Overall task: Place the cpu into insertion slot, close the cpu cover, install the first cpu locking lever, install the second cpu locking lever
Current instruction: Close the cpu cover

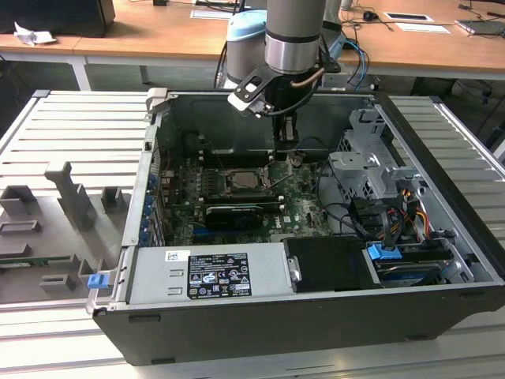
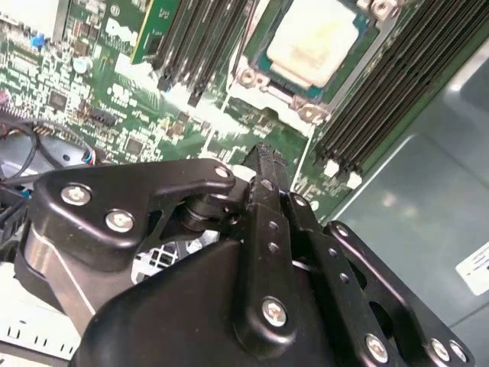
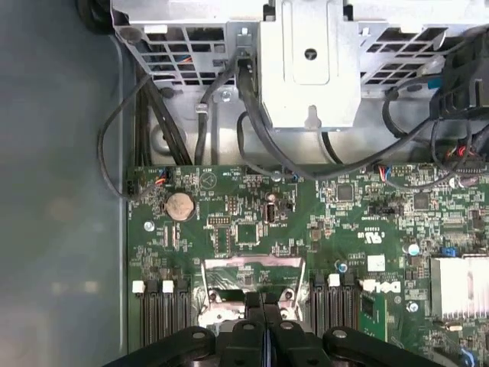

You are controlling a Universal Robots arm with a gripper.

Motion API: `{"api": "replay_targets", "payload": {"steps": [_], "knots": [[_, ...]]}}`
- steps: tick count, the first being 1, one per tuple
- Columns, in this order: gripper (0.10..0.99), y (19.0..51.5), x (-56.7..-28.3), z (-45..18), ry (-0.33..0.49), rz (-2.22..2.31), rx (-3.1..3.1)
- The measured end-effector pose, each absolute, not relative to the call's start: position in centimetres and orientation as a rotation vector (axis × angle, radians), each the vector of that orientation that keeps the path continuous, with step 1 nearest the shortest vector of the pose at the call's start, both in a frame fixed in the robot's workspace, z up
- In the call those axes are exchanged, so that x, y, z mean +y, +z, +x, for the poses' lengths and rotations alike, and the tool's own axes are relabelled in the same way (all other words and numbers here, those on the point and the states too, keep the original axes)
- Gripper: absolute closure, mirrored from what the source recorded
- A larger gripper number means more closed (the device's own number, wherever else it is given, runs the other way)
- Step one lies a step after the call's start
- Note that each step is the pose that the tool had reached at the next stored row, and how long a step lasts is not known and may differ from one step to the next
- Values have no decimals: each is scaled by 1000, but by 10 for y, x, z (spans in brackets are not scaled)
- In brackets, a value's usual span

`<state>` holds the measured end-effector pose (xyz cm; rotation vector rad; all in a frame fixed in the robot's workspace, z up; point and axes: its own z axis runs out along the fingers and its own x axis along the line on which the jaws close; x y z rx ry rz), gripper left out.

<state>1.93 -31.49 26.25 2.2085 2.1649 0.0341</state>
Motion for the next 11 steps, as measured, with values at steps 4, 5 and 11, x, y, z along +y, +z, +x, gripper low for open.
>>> {"api": "replay_targets", "payload": {"steps": [4, 5, 11], "knots": [[980, 262, -315, 25, 35, 2192, 2181], [980, 262, -315, 29, 34, 2185, 2190], [980, 260, -314, 38, 31, 2184, 2191]]}}
